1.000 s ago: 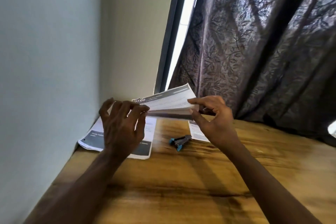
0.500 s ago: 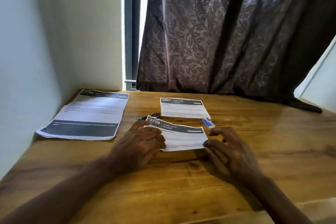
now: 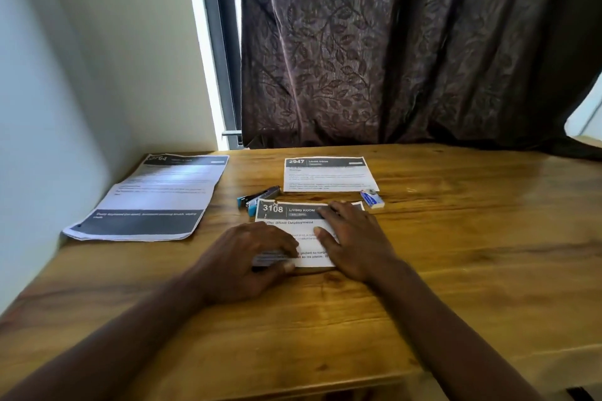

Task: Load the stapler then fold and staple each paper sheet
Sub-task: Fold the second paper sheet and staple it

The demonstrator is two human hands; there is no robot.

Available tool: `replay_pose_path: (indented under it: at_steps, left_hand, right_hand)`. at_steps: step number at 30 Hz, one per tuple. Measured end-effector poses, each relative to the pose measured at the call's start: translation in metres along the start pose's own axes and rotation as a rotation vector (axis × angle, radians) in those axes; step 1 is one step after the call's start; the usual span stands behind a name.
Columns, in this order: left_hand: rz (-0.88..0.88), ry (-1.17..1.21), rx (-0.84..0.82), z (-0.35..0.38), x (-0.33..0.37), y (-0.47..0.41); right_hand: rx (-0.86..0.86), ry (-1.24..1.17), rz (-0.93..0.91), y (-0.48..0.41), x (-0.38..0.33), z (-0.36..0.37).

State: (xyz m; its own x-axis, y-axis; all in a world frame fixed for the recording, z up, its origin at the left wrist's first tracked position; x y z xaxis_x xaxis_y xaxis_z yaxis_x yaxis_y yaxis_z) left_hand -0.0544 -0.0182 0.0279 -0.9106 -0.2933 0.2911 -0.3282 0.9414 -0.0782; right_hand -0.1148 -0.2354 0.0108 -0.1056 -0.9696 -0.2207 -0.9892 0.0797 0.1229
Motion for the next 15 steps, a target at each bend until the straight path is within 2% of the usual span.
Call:
replay_pose_path:
  at_steps: [3,6,9,15]
  left_hand:
    - [-0.062,0.055,-0.005,-0.002,-0.003,-0.016]
    - [-0.204,0.078,-0.011,0.004,0.003,-0.045]
    - [-0.212,0.118,-0.013,0.017,0.019,-0.074]
    - [-0.297,-0.031,-0.150,0.032,0.012,-0.080]
  right_hand:
    - [0.001,0.038,-0.002,0.000,0.000,0.002]
    - [-0.025,0.034,0.005,-0.001,0.002,0.003]
    - [-0.048,0.020,0.008,-0.002,0.003,0.003]
    - [-0.055,0.036,0.011,-0.004,0.006,0.005]
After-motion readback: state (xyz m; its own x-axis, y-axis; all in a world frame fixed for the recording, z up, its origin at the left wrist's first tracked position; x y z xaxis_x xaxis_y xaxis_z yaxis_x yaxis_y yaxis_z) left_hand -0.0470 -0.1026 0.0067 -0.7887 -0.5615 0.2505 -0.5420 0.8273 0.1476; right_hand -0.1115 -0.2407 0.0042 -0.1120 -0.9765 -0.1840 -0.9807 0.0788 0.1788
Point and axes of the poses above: each hand's wrist, its own y-axis away from the middle knuckle, its own z-axis out of the palm, x = y × z, the point moved 2 cm from there along -y, towards the middle knuckle, and after that the axes turned 15 degrees about -x, right-handed, at the moved point
